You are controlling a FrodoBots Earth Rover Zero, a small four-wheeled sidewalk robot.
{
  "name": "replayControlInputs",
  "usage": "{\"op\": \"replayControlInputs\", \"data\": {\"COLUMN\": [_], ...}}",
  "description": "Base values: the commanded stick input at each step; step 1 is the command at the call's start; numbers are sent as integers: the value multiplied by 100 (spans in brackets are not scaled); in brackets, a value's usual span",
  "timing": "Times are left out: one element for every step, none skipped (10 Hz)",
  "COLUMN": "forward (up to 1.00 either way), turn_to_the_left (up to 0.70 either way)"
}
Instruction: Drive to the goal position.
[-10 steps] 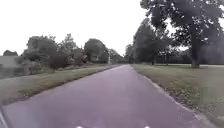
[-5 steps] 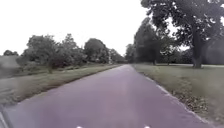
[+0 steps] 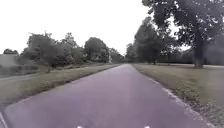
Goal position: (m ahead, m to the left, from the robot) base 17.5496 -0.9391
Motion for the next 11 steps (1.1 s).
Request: {"op": "replayControlInputs", "data": {"forward": [70, 70, 70, 70, 70, 70, 70, 70, 70, 70, 70], "turn_to_the_left": [0, 0, 0, 0, 0, 0, 0, 0, 0, 0, 0]}}
